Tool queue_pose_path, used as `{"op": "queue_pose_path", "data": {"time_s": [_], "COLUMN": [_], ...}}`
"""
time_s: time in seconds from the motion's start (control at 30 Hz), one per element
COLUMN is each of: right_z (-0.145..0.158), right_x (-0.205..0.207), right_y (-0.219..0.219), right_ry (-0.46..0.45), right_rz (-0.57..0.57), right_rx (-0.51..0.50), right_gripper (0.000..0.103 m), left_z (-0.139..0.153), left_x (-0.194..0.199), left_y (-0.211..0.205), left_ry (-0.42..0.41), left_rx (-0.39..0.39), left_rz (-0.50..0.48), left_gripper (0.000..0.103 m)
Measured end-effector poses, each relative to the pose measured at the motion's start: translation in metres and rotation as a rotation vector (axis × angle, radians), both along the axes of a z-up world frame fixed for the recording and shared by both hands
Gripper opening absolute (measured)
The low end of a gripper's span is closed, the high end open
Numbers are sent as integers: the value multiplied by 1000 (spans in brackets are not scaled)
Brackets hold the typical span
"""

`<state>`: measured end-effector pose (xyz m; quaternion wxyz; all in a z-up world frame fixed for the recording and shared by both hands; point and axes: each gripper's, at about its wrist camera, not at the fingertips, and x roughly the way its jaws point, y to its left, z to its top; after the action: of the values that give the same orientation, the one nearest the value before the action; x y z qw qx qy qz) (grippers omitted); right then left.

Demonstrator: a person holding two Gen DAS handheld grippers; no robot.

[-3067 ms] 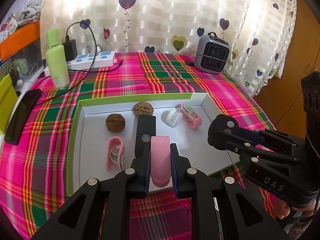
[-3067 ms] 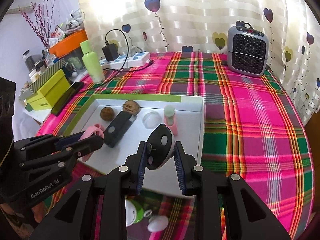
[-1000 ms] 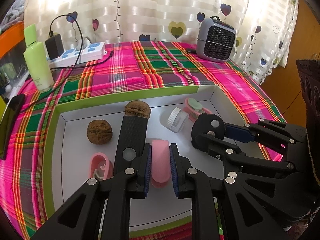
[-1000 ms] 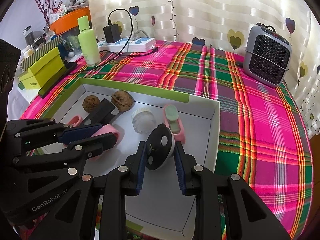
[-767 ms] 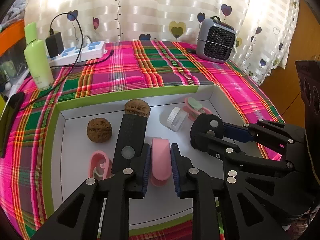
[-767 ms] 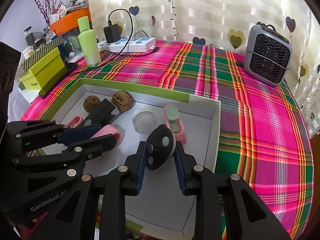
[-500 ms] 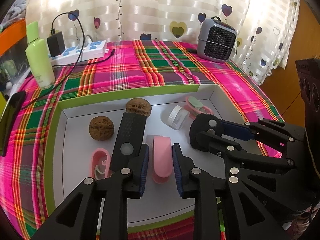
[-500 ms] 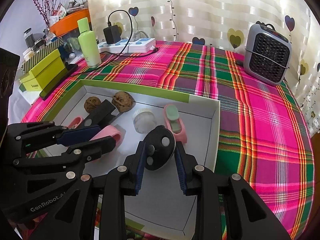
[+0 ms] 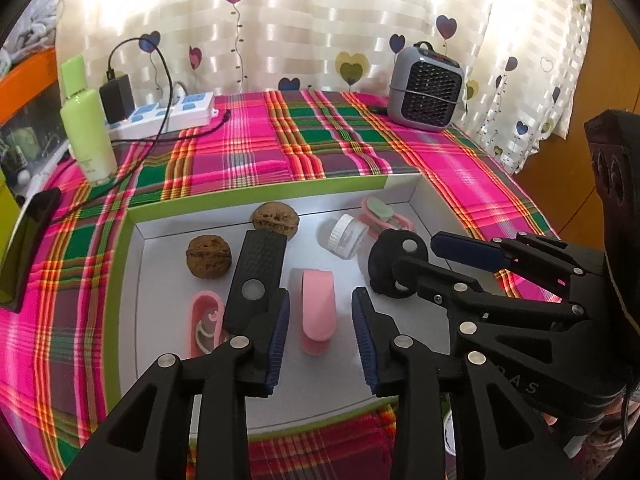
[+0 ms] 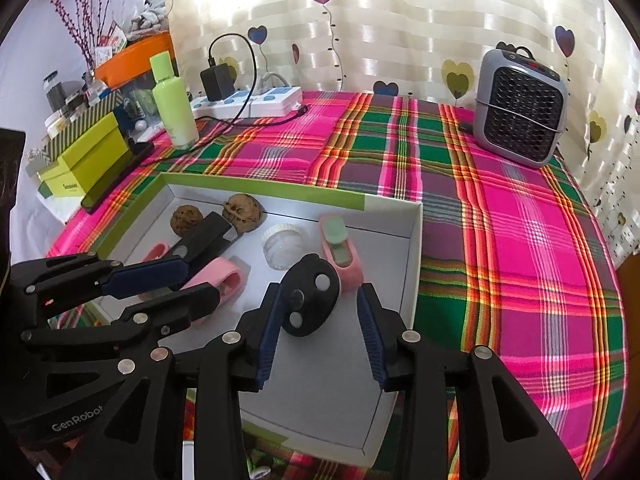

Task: Organize objects
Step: 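Drop the pink cylinder into the box with the left gripper while the right releases the black device, then withdraw both grippers from the box toward the remaining objects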

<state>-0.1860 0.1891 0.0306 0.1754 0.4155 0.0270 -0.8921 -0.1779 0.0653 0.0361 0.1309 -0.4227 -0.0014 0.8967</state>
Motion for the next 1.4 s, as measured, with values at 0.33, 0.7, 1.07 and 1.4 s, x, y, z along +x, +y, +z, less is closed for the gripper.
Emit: {"op": "queue_pose_path", "data": {"time_s": [0.33, 0.7, 1.07, 1.4], "right_z": [9, 19, 28, 29], "right_x": [17, 43, 77, 103], "right_y": [-1, 1, -6, -4], "right_ry": [24, 50, 97, 117], "right_rz": [-17, -41, -30, -44], "right_rx": [-23, -53, -48, -56], "right_gripper": [39, 39, 39, 39], "left_z": [5, 13, 18, 19], "left_x": [17, 38, 68, 93], "left_y": [-6, -12, -17, -17], "left_ry": [6, 34, 57, 78], "left_rx": [6, 14, 20, 4], "left_rz": [25, 41, 52, 49], "left_gripper": [31, 32, 32, 32]}}
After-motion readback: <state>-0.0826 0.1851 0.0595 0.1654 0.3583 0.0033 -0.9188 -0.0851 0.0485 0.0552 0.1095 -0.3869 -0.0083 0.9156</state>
